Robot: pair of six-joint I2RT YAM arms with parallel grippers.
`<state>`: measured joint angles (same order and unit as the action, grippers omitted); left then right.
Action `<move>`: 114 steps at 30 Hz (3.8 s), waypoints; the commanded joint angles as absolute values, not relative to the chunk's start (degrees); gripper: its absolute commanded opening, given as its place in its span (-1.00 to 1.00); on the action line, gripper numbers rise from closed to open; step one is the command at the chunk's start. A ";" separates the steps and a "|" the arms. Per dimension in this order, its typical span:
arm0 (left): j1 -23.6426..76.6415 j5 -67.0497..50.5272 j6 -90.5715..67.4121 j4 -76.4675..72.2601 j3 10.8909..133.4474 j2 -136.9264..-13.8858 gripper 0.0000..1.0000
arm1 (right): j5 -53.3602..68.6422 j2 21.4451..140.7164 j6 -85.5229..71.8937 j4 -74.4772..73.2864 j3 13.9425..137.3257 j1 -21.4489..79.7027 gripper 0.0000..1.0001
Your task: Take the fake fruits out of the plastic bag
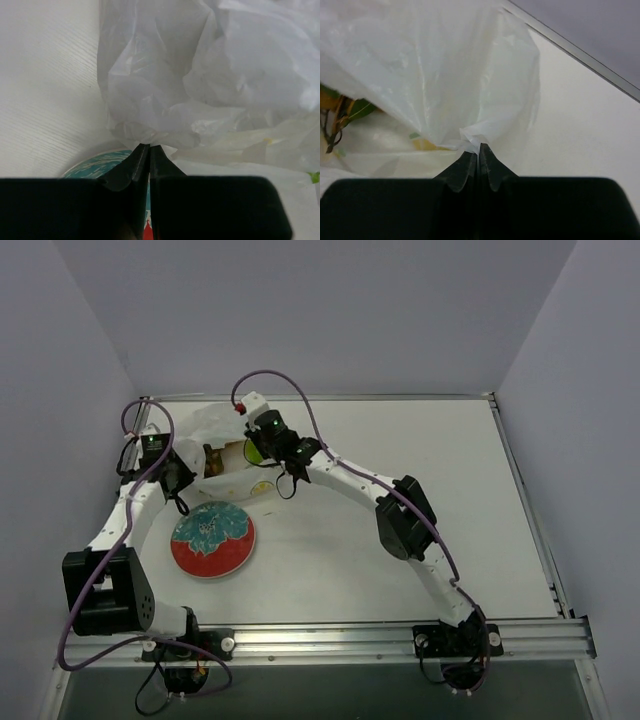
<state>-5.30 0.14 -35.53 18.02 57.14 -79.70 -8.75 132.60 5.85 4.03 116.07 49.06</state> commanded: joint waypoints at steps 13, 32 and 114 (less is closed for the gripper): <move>-9.92 4.05 -28.47 23.29 68.02 -88.76 -0.95 | -16.52 138.51 -13.88 11.60 115.40 39.99 -1.00; -4.94 -8.27 -28.83 26.53 58.45 -59.53 0.17 | -5.98 124.72 -12.22 19.69 100.29 38.93 -0.96; 0.79 -6.24 -22.06 22.32 105.82 -101.43 -0.95 | -12.73 99.07 -13.53 9.23 90.54 37.79 0.64</move>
